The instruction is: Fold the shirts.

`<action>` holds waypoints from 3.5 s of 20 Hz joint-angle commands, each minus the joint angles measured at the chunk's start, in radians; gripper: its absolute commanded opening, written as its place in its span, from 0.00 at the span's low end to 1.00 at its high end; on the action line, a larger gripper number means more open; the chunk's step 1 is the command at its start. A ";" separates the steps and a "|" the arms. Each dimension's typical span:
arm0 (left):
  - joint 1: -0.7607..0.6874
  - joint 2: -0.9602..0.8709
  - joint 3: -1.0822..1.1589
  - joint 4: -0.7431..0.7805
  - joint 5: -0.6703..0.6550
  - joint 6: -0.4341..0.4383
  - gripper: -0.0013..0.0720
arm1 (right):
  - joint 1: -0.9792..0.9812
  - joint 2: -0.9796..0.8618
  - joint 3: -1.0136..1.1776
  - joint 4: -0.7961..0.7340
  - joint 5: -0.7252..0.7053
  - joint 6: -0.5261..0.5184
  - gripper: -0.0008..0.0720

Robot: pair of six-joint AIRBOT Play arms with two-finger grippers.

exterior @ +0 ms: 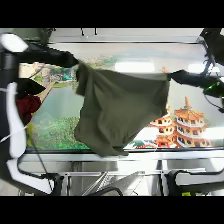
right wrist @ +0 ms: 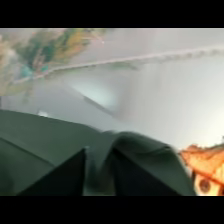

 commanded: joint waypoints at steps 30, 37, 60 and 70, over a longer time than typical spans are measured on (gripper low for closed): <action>0.050 0.298 -1.298 -0.346 0.082 0.157 0.03 | -0.003 -0.163 -0.215 -0.300 0.218 0.079 0.63; 0.144 0.504 -0.978 -0.356 -0.132 0.060 0.03 | -0.077 0.063 -0.166 0.048 0.414 0.028 0.04; 0.179 0.525 -0.571 -0.151 -0.138 0.051 0.03 | -0.134 0.510 -0.368 0.017 0.232 0.061 0.05; 0.182 -0.158 -0.238 -0.140 -0.151 -0.026 0.48 | -0.021 -0.057 -0.217 0.087 0.026 -0.080 0.38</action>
